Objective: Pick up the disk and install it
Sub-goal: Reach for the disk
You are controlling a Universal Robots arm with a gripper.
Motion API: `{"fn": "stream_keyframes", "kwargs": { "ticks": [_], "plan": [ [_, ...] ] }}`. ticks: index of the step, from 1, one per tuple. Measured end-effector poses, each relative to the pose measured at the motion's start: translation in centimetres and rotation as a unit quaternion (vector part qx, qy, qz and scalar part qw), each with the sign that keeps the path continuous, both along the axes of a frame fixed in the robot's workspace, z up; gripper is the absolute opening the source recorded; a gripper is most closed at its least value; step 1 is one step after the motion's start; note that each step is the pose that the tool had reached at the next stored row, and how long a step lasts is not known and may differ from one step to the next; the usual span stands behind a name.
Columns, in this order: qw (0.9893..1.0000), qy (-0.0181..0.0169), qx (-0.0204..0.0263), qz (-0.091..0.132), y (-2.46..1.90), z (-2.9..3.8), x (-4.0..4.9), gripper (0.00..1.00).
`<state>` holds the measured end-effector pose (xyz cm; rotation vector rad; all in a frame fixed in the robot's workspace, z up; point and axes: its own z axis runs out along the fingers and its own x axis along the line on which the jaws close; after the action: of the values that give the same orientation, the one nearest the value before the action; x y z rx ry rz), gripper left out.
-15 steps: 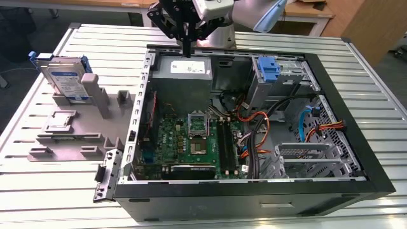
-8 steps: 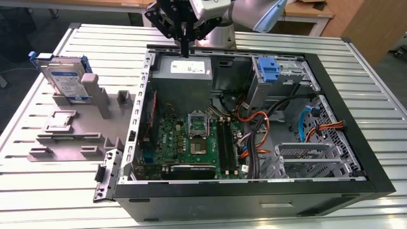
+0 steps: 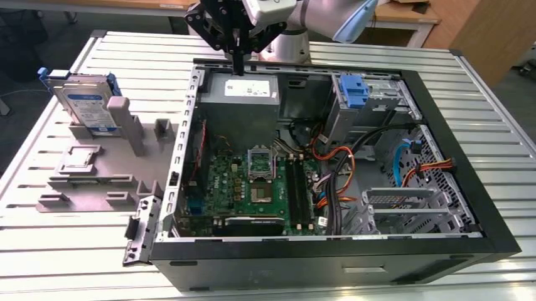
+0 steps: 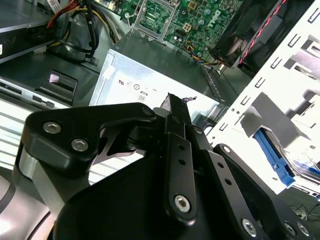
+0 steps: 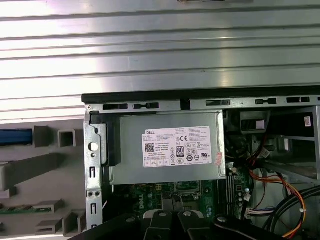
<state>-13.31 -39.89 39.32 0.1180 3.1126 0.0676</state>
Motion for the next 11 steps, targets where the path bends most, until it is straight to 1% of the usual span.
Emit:
{"fn": "stream_keyframes", "kwargs": {
  "ticks": [11],
  "plan": [
    [1.0, 0.0007, 0.0, 0.0, -0.01, -0.02, -0.24, 0.1]
  ]
}}
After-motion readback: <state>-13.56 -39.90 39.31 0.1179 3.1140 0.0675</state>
